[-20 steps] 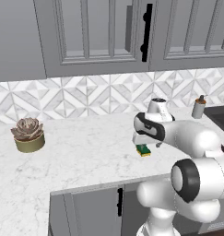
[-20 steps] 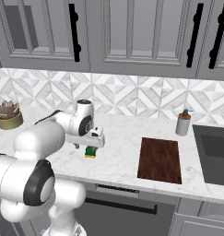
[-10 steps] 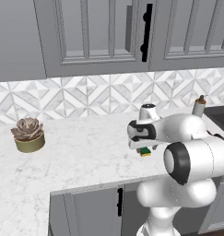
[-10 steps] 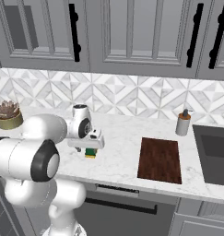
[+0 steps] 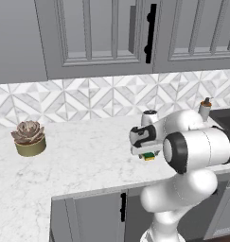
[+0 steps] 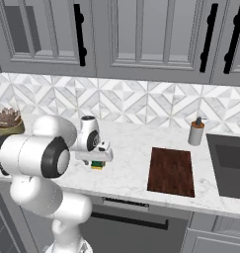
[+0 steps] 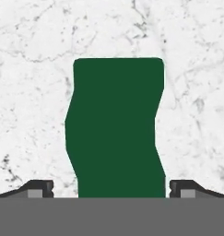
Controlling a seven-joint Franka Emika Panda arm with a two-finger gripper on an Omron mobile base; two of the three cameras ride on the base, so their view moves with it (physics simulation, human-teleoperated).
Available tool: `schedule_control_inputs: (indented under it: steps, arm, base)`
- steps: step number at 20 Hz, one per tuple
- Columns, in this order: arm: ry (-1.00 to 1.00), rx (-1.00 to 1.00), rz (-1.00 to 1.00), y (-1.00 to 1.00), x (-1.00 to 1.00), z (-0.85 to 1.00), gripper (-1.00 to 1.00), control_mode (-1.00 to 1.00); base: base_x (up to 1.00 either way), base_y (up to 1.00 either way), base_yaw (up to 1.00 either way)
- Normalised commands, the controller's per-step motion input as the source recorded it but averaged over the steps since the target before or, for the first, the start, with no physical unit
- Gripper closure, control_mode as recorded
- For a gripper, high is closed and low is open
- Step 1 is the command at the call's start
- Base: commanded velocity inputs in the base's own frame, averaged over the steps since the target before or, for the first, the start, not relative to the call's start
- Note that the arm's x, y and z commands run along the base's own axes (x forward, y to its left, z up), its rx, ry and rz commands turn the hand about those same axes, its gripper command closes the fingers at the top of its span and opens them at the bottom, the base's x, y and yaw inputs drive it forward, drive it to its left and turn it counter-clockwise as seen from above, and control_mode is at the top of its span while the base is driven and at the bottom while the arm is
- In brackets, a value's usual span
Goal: Pick up the sponge from the counter and clean the cutting board by briefly scrubbing or pressing down on the cutting board. Once finished, release the sponge.
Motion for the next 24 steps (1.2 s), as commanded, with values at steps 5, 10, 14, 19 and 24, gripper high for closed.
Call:
schedule_control_inputs:
  steps: [5,10,14,19,24]
  arm:
    - [0.00,0.00,0.00,0.00,0.06,-0.28,-1.00,-1.00]
    - [0.00,0.00,0.00,0.00,0.05,-0.14,1.00,-1.00]
    - [0.00,0.00,0.00,-0.03,0.00,-0.16,1.00,-1.00]
    - [-0.02,0.15,-0.15,-0.87,-0.51,0.44,1.00,-1.00]
    - [0.04,0.24,-0.39,-1.00,-0.48,0.79,1.00,-1.00]
  base:
    - [0.00,0.00,0.00]
    - [0.00,0.00,0.00]
    - [0.00,0.00,0.00]
    - [0.00,0.00,0.00]
    - [0.00,0.00,0.00]
